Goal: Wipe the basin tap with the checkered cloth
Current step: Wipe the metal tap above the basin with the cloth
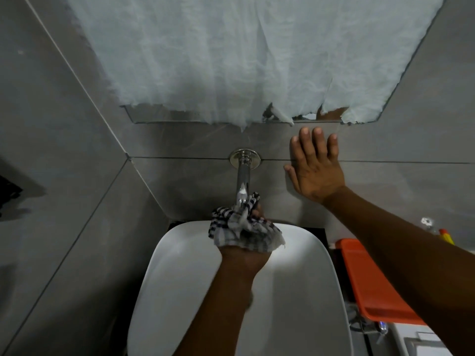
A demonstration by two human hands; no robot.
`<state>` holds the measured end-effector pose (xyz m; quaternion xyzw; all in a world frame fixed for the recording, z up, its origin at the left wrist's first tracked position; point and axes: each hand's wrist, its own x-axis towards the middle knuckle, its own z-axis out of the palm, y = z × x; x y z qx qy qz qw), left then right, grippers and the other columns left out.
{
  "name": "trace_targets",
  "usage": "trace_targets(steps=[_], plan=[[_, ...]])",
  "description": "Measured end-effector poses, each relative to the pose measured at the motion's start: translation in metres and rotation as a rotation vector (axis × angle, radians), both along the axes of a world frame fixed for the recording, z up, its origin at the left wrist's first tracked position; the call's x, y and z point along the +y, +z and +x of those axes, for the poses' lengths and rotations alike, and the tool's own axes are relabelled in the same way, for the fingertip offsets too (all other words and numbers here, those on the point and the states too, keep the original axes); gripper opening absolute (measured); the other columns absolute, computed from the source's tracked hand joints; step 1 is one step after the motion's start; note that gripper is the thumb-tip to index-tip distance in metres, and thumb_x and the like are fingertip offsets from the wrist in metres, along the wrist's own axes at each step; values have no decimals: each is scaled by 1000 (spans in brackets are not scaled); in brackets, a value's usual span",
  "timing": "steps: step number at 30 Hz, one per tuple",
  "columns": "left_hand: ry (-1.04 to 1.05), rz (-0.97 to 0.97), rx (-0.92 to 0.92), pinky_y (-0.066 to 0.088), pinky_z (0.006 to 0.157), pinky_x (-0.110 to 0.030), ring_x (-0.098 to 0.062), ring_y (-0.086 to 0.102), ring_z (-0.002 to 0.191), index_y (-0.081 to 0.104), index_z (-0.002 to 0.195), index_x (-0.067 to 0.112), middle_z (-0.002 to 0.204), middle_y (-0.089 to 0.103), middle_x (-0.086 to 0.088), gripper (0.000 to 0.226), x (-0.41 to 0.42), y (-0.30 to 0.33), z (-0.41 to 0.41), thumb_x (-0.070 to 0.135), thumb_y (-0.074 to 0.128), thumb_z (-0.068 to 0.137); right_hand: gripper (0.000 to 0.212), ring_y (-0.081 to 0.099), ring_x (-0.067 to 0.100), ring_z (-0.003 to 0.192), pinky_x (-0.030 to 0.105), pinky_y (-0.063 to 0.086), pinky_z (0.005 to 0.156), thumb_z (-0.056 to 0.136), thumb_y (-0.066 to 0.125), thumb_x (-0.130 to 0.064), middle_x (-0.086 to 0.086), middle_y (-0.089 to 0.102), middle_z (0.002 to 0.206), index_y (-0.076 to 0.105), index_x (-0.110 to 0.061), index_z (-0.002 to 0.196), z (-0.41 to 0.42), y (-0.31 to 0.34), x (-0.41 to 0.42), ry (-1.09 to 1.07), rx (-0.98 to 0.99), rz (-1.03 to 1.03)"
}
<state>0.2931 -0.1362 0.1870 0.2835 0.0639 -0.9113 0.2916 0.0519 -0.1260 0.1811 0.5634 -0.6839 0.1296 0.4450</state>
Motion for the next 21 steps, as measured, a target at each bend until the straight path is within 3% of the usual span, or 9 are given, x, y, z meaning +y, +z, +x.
trace_targets(steps=[1,3,5,7,9,11,15,19,21], plan=[[6,-20,10,57,68,-36,-25,71,71,73,93,12,82,73,-11,55,-1,4,1,51,35,96,78,-24,28,148,50,-11,119,95,46,-44,6,-27,161,9,-6,152,0,0,0,-5,0,0],[24,-89,-57,50,93,-51,-33,65,110,67,113,10,106,70,-17,52,-2,15,4,45,31,100,77,-23,28,148,51,-10,119,95,46,-44,7,-26,161,12,-6,153,0,1,1,-18,-3,0],[59,-155,-146,39,107,-50,-31,50,132,59,125,10,123,62,-16,50,3,26,4,43,30,101,75,-23,29,148,51,-10,119,96,47,-44,7,-26,162,16,-6,152,1,0,1,-21,-7,6],[38,-321,-401,43,103,-49,-32,51,129,52,134,9,136,57,-17,55,10,35,-5,49,35,100,75,-23,29,148,52,-10,119,96,47,-43,7,-26,162,16,-6,152,2,1,1,-23,-17,4],[9,-452,-774,42,108,-49,-38,50,130,40,143,5,145,48,-20,65,17,40,-15,52,38,99,77,-23,29,148,51,-10,119,95,47,-43,7,-26,162,12,-6,154,4,0,1,-21,-26,4],[78,-585,-991,45,102,-43,-36,51,127,36,144,4,141,47,-19,61,23,42,-20,46,44,99,80,-22,29,149,51,-11,120,95,47,-44,8,-25,162,7,-7,154,2,-1,1,-18,-8,1],[-24,-1317,-1493,54,94,-40,-28,58,115,45,133,5,126,57,-14,52,26,30,-19,42,52,96,82,-23,29,149,50,-13,119,95,46,-45,8,-25,162,2,-9,155,0,-3,0,-12,-9,3],[-102,-1872,-1706,45,108,-45,-31,47,130,29,140,6,144,45,-19,69,1,37,-15,32,64,87,82,-24,28,148,49,-14,119,96,44,-45,7,-26,161,0,-10,155,-1,-3,-1,-1,-23,2],[-177,-2148,-1820,39,112,-47,-36,43,133,32,135,7,145,43,-22,72,-15,47,-23,25,72,79,83,-25,27,148,49,-15,119,96,44,-45,6,-28,161,-3,-11,155,-1,-4,0,4,-39,20]])
